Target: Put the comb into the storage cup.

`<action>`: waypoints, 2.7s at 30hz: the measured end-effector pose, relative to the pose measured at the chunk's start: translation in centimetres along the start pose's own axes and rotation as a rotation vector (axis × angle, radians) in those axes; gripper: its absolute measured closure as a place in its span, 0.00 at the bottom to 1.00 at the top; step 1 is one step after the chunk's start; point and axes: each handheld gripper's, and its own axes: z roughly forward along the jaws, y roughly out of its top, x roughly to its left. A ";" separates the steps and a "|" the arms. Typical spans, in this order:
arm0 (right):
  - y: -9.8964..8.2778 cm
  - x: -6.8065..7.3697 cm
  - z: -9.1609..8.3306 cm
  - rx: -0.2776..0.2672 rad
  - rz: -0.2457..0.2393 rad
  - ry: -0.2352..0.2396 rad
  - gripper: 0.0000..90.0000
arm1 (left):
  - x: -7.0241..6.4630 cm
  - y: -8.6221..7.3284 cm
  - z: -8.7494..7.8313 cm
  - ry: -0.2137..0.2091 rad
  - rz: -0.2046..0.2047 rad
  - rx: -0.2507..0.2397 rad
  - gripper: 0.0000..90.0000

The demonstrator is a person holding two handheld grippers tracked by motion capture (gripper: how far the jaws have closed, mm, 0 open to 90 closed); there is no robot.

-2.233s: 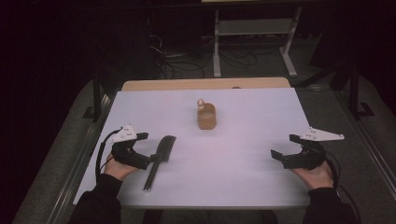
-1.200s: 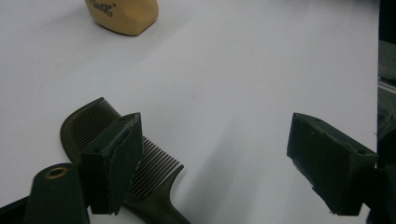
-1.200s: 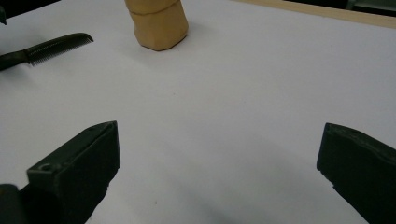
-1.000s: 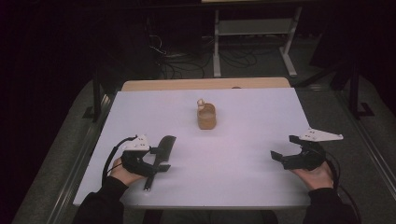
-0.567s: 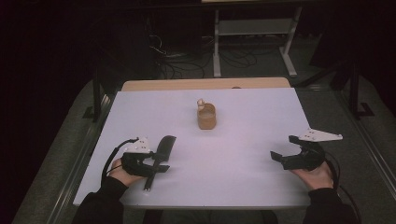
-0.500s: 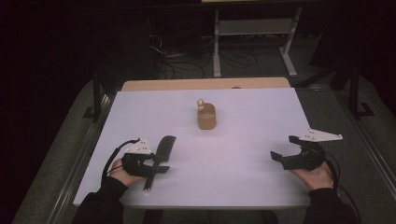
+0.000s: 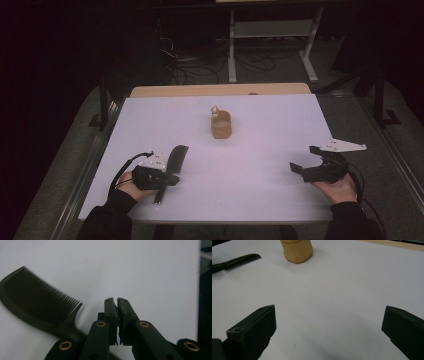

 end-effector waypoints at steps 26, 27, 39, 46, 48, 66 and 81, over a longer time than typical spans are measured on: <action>-0.1 0.0 0.0 0.008 -0.002 0.001 0.00 | 0.5 -0.8 0.0 -0.012 0.008 0.084 1.00; -0.1 -0.1 -0.1 0.005 -0.002 0.000 0.00 | 0.5 -0.9 0.0 -0.006 0.005 0.085 1.00; -0.1 -0.1 -0.1 0.008 0.000 -0.001 0.00 | 1.0 -1.3 -0.3 0.004 -0.011 0.087 1.00; -0.1 -0.1 -0.1 0.009 0.000 -0.002 0.00 | 1.1 -1.4 -0.5 0.008 -0.020 0.088 1.00; -0.1 -0.1 -0.1 0.008 0.000 -0.003 0.00 | 1.3 -1.5 -0.6 0.010 -0.020 0.092 1.00; -0.1 -0.1 -0.1 0.008 -0.002 -0.005 0.00 | 2.1 -2.3 -1.1 0.047 -0.049 0.108 1.00; -0.2 -0.1 -0.1 0.013 -0.004 -0.008 0.00 | 2.8 -2.9 -1.7 0.077 -0.080 0.106 1.00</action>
